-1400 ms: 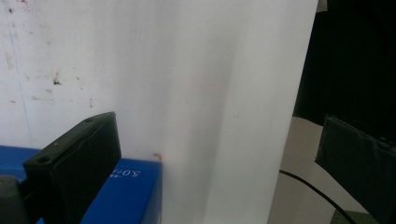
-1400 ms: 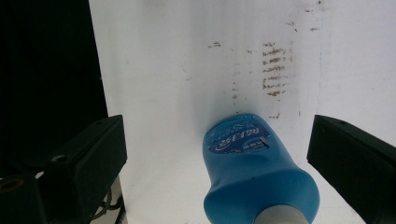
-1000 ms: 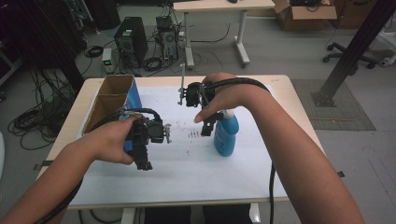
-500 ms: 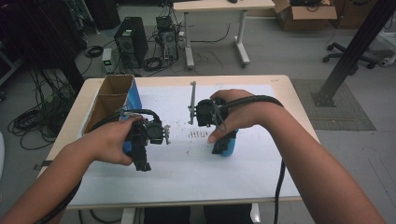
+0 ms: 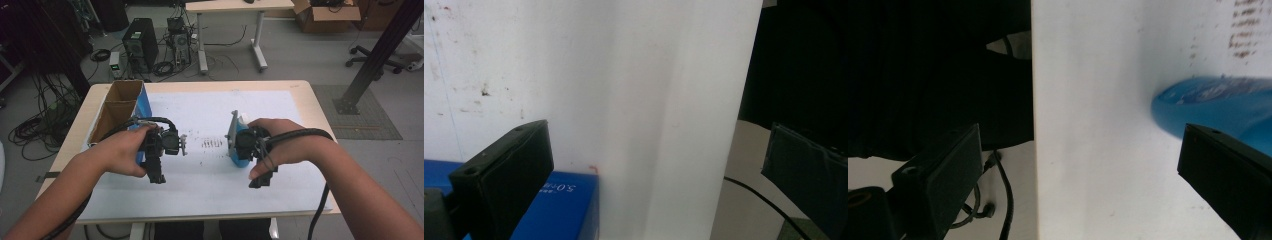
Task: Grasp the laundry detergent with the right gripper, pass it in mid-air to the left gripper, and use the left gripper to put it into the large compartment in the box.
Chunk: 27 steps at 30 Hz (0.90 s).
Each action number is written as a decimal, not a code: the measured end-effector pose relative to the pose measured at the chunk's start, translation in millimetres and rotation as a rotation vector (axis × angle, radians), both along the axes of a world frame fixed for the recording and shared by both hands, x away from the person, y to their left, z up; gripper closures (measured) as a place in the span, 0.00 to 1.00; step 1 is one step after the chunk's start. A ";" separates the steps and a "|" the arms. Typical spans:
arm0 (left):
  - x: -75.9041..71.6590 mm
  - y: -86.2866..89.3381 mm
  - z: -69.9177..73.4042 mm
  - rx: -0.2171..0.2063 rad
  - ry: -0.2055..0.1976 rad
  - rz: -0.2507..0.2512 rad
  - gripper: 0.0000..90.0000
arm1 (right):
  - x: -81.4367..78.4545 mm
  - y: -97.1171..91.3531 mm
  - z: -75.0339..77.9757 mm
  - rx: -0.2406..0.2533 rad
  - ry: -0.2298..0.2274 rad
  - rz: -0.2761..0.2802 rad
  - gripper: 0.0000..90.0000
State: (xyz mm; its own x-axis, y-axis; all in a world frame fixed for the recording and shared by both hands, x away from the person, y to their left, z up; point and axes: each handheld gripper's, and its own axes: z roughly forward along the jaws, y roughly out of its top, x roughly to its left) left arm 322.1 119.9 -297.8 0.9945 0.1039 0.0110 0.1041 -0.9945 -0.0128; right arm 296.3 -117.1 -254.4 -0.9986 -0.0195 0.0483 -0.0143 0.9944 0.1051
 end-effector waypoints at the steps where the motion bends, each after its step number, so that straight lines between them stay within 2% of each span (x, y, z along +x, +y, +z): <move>1: 0.0 -0.2 0.1 0.000 0.001 0.001 0.00 | -1.7 -8.8 -2.3 0.005 0.004 -0.021 0.05; 5: 0.6 -0.9 -0.1 0.003 0.000 -0.006 0.00 | -2.7 -23.2 -6.7 0.011 0.005 -0.053 0.05; 6: 0.7 -0.9 -0.2 0.005 -0.003 -0.006 0.00 | -3.3 -32.2 -10.6 0.032 0.008 -0.071 0.05; 7: 0.7 -0.9 -0.2 0.004 -0.001 -0.004 0.00 | -3.3 -32.2 -10.6 0.032 0.008 -0.071 0.05; 8: 0.9 -1.0 -0.1 0.001 -0.003 -0.005 0.00 | -3.8 -40.1 -14.7 0.047 0.007 -0.102 0.05; 9: 0.9 -1.0 -0.1 0.001 -0.003 -0.005 0.00 | -2.9 -43.8 -17.6 0.064 0.001 -0.097 0.05; 12: 1.2 -1.1 0.7 0.003 0.000 -0.009 0.00 | -1.7 -54.1 -24.3 0.094 0.002 -0.139 0.05; 15: 2.0 -0.7 0.5 0.007 0.004 -0.004 0.00 | -0.1 -60.3 -29.7 0.115 -0.002 -0.169 0.05; 17: 2.7 -0.3 0.2 0.005 0.005 -0.002 0.00 | 1.4 -66.9 -39.4 0.159 -0.014 -0.200 0.05; 22: 4.2 0.7 -0.9 0.003 0.008 -0.002 0.00 | 4.2 -74.4 -52.6 0.193 -0.020 -0.241 0.05; 25: 5.4 1.4 -1.3 0.000 0.009 -0.003 0.00 | 7.9 -81.4 -62.6 0.238 -0.029 -0.298 0.05; 27: 5.4 1.9 -2.2 -0.004 0.006 -0.005 0.00 | 8.9 -83.6 -65.8 0.258 -0.033 -0.315 0.04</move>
State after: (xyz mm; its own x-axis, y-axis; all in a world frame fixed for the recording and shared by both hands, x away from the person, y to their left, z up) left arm 327.5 121.8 -300.0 0.9951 0.0990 0.0043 0.0991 -0.9950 -0.0094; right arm 305.3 -200.6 -320.2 -0.9587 0.2802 0.0496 0.2791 0.8919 0.3559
